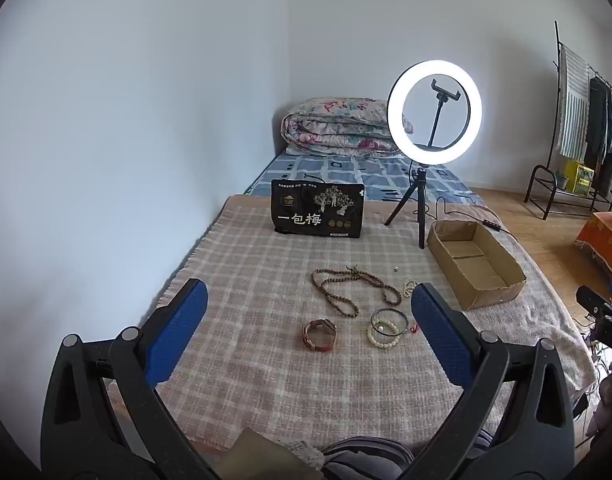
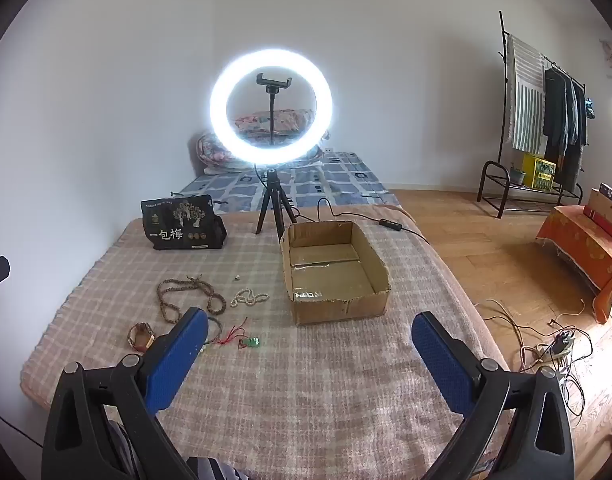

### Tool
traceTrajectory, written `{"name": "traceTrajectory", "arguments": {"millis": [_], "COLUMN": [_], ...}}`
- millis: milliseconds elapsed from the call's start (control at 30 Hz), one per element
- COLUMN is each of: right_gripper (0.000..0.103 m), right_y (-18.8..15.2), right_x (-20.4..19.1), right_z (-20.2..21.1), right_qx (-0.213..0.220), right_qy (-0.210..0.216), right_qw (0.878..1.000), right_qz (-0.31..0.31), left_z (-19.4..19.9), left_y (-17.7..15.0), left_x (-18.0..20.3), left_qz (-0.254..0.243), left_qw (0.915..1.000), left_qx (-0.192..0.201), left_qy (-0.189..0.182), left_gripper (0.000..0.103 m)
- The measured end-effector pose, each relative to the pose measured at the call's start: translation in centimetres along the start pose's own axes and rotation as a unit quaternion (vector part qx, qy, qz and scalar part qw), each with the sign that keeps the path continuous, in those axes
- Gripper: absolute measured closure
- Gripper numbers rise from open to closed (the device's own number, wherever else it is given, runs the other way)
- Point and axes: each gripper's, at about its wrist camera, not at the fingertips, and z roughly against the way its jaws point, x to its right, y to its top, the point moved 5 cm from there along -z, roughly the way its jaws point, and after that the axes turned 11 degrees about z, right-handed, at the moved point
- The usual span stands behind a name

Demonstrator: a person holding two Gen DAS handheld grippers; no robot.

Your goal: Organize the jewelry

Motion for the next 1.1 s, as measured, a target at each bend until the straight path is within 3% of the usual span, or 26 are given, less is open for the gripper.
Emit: {"name": "traceTrajectory", "arguments": {"millis": [1100], "right_gripper": [0.000], "right_y": [0.1], "right_x": [0.0], "right_z": [0.0], "right_qx": [-0.001], "right_qy": [0.000], "right_qw": [1.000], "right_qz": [-0.005], "left_z": [1.4], "left_y": [1.5], "left_x": [0.9], "left_qz": [-0.008], "left_qw": [0.9996], "left_qx": [0.025], "left_qy": [-0.005], "left_gripper": [0.000]}}
